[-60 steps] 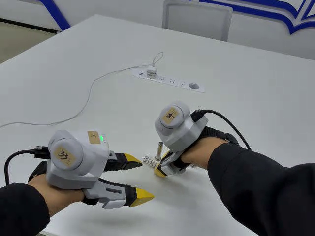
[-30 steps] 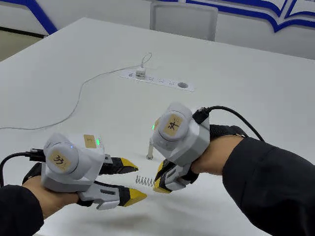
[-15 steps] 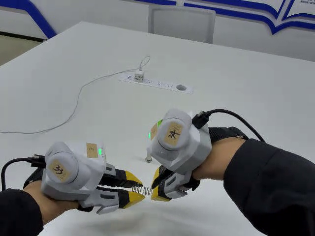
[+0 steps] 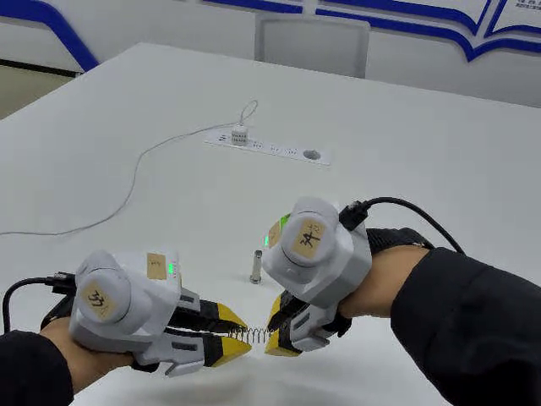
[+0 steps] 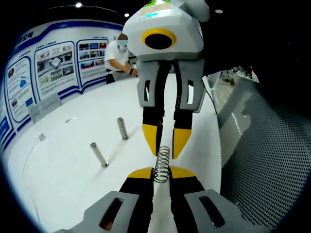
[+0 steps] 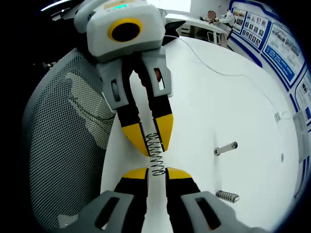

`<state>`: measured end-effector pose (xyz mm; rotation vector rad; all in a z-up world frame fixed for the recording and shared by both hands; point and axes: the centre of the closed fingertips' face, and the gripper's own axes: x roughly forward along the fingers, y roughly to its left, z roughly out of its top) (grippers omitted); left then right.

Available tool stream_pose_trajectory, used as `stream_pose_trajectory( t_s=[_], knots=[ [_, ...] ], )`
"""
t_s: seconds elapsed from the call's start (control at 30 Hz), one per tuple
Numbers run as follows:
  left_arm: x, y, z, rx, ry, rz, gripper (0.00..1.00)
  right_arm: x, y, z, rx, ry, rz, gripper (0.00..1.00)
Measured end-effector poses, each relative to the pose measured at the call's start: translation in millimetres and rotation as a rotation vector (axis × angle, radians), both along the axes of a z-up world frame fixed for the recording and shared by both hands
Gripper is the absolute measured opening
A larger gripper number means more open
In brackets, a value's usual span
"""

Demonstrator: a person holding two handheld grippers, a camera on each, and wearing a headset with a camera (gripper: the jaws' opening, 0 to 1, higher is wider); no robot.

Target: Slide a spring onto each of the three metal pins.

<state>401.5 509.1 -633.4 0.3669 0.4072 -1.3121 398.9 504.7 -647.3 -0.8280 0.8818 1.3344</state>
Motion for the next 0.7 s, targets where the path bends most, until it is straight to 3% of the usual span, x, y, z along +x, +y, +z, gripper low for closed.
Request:
stream_pose_trajectory(
  t_s=[0.5,0.7],
  knots=[
    [-6.0,-9.1,17.3,-0.096,0.016,-0.024,0.11,-2.0,-0.9,-7.3,0.024,0.022,-0.019,0.16],
    [-5.5,-8.0,11.0,-0.071,0.018,-0.018,0.11,-0.7,0.6,-2.1,0.032,0.006,-0.020,0.14]
  ],
)
